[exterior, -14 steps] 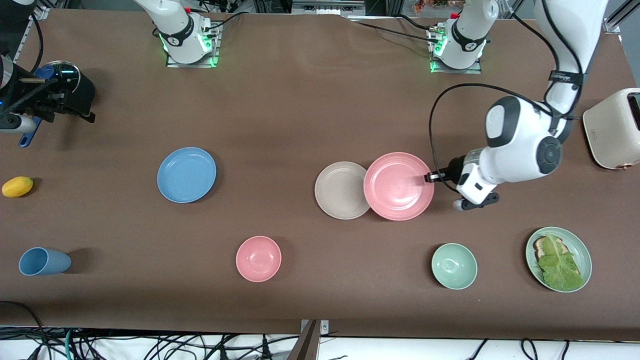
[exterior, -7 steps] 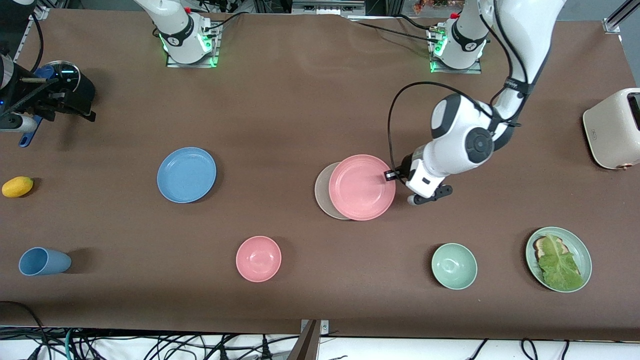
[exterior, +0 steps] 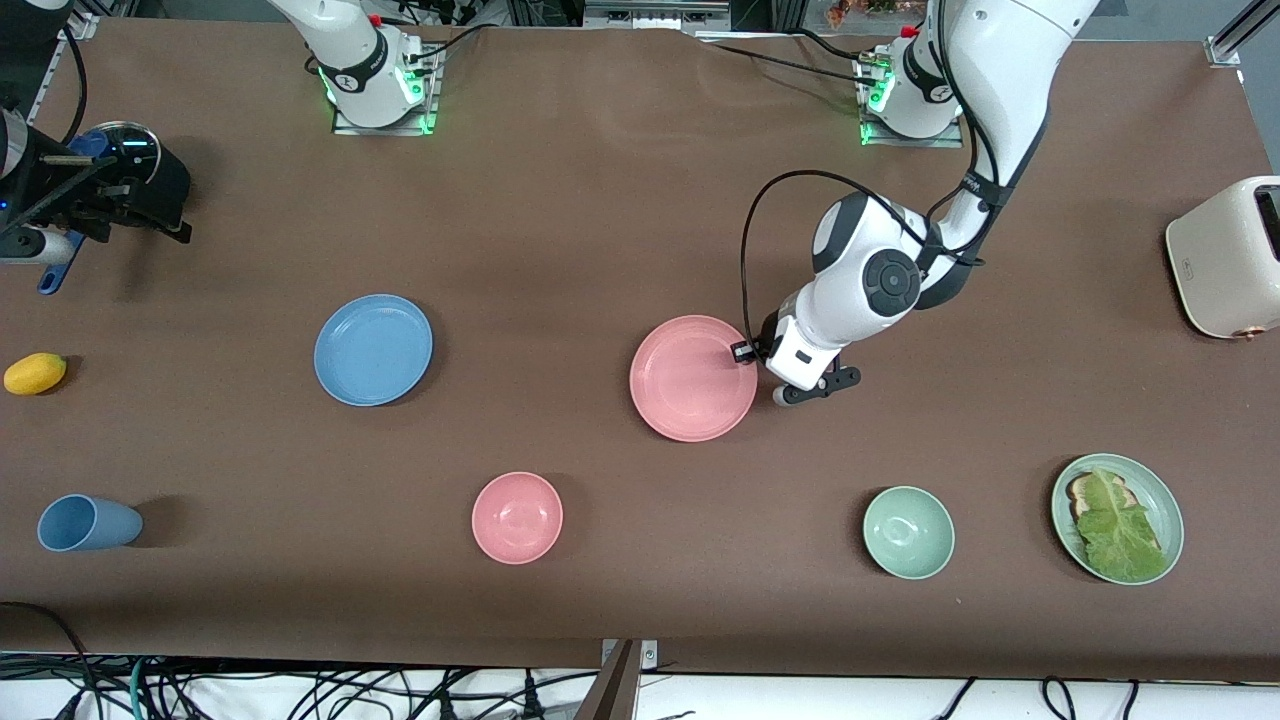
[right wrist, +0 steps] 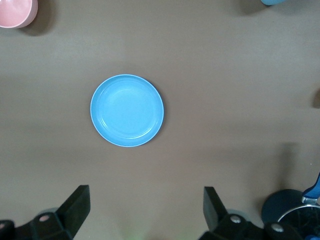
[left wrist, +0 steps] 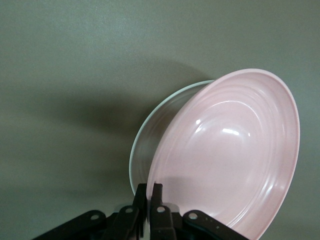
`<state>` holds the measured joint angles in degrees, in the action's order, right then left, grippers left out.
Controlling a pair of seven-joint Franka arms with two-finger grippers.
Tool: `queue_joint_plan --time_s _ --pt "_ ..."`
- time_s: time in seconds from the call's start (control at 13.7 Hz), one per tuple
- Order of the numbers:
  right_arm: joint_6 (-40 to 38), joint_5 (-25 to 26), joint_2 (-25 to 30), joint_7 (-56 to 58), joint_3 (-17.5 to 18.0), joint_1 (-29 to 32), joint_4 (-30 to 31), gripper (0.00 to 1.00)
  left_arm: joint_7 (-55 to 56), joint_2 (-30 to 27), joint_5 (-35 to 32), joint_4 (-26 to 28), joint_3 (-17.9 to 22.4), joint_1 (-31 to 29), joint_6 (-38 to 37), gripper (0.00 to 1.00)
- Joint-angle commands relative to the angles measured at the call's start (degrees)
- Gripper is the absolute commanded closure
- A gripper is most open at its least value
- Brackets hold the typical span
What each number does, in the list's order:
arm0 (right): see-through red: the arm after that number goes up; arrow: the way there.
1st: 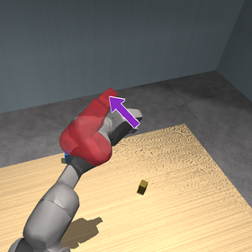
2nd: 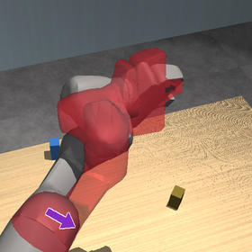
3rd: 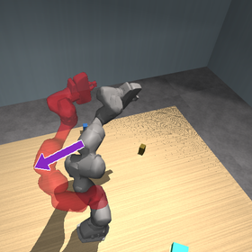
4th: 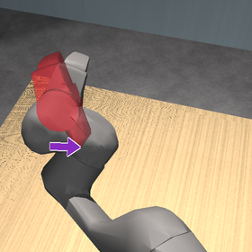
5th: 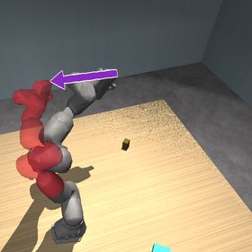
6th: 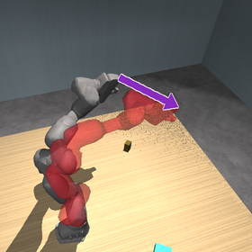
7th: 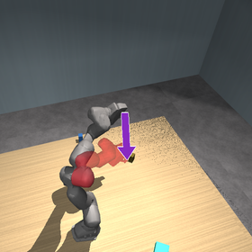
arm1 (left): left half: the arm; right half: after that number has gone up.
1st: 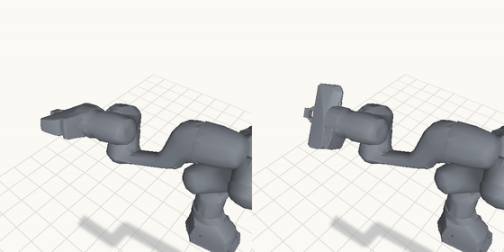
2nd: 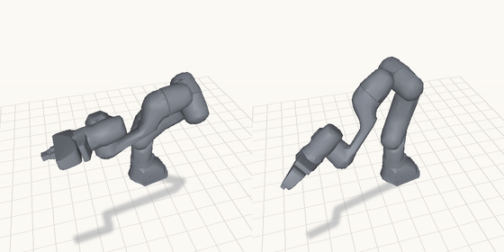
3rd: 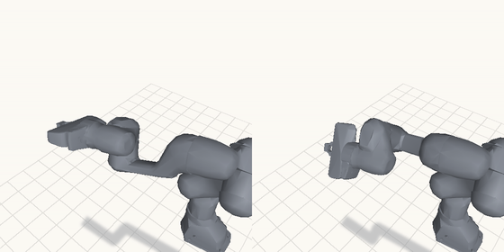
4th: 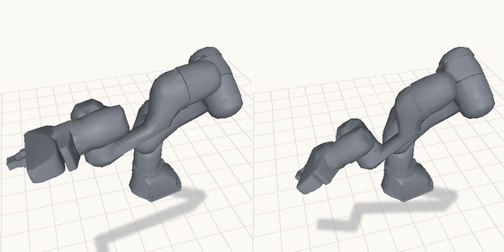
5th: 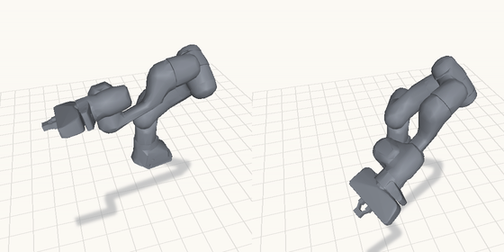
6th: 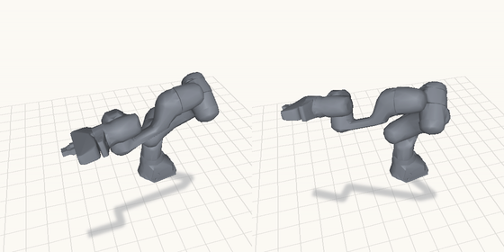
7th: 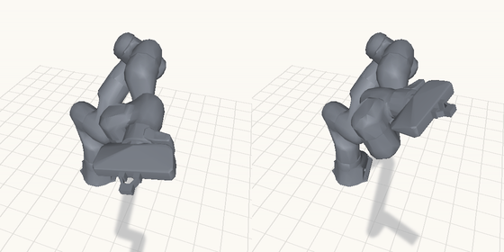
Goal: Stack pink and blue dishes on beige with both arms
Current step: 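Open the left gripper to release the pink plate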
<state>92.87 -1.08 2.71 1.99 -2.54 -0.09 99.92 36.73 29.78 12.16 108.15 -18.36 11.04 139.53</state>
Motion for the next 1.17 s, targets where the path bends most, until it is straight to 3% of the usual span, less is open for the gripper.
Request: queue_joint_plan --time_s 0.0,0.44,0.58,1.09 --pt "-1.12 -1.02 0.19 -0.41 0.17 0.44 -0.87 0.00 1.23 -0.25 -2.23 2.24 0.34 0.91 3.64 1.00" --pt "-1.20 -0.94 0.19 -0.41 0.08 0.44 -0.87 0.00 1.06 0.01 -3.62 4.18 0.34 0.91 6.99 1.00" --pt "-1.29 -0.94 0.28 -0.32 0.08 0.44 -0.87 0.00 1.06 0.45 -4.42 4.09 0.43 0.91 6.99 0.75" --pt "-2.17 -0.85 -2.52 -0.06 -0.09 0.44 -0.43 0.00 0.53 -0.69 -4.51 2.69 0.78 0.12 5.07 0.37"
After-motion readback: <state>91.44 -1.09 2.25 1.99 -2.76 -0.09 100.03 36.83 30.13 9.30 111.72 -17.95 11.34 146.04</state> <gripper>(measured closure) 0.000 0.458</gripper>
